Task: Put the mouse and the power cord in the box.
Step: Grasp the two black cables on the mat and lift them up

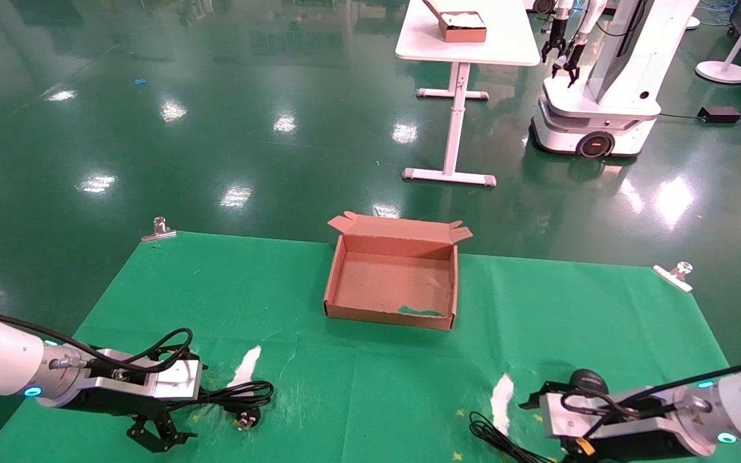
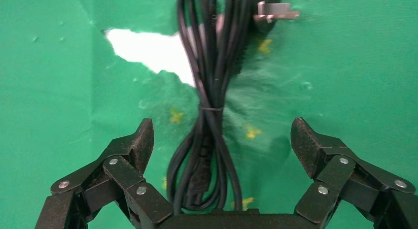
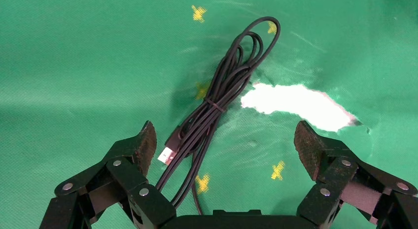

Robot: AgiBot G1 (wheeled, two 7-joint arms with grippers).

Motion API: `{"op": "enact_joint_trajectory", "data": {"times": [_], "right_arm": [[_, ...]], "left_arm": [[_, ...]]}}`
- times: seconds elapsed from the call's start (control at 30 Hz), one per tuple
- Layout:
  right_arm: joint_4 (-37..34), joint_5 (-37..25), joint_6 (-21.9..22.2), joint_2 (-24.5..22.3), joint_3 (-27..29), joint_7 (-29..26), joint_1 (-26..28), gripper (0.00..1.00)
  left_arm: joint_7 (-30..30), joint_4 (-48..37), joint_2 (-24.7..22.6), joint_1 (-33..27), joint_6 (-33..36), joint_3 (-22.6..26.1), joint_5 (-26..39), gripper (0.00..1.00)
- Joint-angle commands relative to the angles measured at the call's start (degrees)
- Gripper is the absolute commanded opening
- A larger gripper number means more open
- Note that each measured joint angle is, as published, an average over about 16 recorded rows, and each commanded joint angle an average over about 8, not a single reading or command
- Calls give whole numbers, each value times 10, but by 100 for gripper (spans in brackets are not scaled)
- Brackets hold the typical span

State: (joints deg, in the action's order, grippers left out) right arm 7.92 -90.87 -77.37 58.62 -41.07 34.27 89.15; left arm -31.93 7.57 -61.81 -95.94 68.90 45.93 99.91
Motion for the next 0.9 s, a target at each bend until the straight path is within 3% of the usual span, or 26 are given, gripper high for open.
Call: {"op": "enact_joint_trajectory", "data": {"times": [0.03, 0.13, 0.17, 0.2, 0.9], "right_arm": [[-12, -2, 0, 4, -1, 11, 4, 1], [-21, -4, 0, 7, -3, 14, 7, 0], [-23, -5, 0, 7, -3, 15, 7, 0], [-25, -5, 0, 8, -3, 16, 8, 0], [-11, -2, -1, 3, -1, 11, 4, 0]], "left_arm": [[-8, -10, -3, -2, 1, 2, 2, 50], [-12, -16, -4, -5, 2, 4, 6, 13], [-13, -18, -4, -5, 2, 4, 6, 3], [-14, -19, -5, -6, 2, 5, 7, 0], [-9, -9, -2, -2, 3, 1, 2, 0]]}}
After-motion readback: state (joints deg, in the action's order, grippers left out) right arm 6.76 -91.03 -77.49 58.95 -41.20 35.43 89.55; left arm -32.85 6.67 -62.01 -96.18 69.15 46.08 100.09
